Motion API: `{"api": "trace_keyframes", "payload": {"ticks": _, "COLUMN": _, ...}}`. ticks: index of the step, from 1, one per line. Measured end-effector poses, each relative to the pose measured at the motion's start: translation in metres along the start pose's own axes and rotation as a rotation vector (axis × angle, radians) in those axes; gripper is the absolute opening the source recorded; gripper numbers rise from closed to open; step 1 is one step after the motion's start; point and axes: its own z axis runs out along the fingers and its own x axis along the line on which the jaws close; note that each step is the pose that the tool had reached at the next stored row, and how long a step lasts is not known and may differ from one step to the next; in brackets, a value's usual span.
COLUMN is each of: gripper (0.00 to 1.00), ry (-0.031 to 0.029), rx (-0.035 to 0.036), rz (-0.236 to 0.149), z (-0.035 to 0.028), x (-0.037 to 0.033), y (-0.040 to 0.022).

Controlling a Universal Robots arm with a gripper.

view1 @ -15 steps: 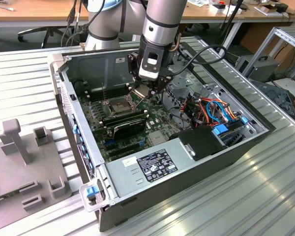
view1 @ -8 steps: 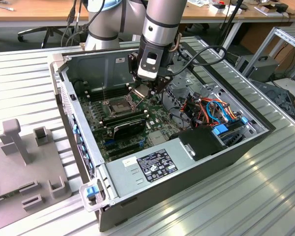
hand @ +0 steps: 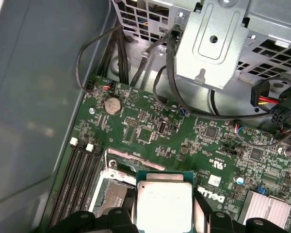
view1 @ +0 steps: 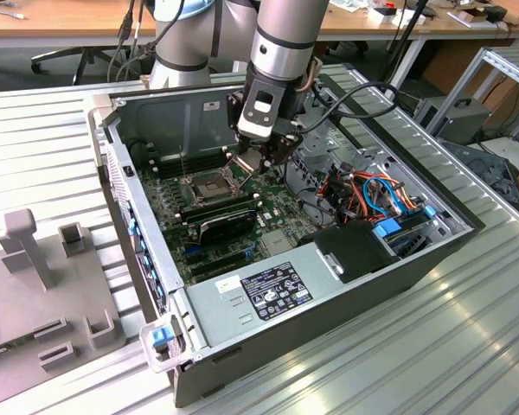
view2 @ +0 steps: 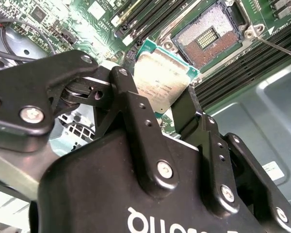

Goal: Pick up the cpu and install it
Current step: 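Place the cpu into insertion slot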

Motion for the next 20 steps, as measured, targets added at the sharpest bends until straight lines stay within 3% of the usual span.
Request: {"api": "trace_keyframes", "payload": {"ticks": 20, "gripper": 0.55, "ry": -0.0021, "rx": -0.0021, "rz": 0.144, "z": 0.001, "x": 0.0, "y": 0.0}}
